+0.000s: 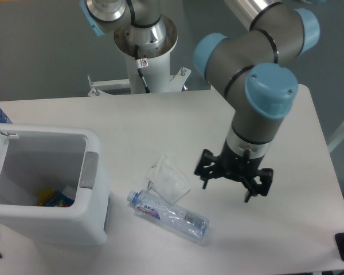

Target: Open the trash can

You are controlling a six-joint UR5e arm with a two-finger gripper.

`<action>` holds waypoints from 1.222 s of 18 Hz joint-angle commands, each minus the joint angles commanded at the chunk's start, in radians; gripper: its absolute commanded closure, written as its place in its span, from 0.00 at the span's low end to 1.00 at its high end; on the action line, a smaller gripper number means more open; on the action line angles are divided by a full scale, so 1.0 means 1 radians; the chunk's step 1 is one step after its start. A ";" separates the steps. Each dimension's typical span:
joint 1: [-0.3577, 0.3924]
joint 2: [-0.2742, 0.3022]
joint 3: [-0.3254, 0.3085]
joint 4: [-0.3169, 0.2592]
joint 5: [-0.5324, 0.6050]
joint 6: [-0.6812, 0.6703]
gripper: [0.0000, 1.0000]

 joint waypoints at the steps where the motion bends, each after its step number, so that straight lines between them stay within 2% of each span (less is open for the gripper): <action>1: 0.015 -0.009 0.002 0.002 -0.002 0.025 0.00; 4: 0.045 -0.038 0.003 0.015 0.008 0.114 0.00; 7: 0.069 -0.063 0.003 0.052 0.035 0.204 0.00; 10: 0.077 -0.089 0.028 0.060 0.048 0.255 0.00; 15: 0.114 -0.104 0.023 0.098 0.077 0.476 0.00; 20: 0.124 -0.101 0.014 0.117 0.078 0.511 0.00; 22: 0.126 -0.092 -0.012 0.123 0.078 0.516 0.00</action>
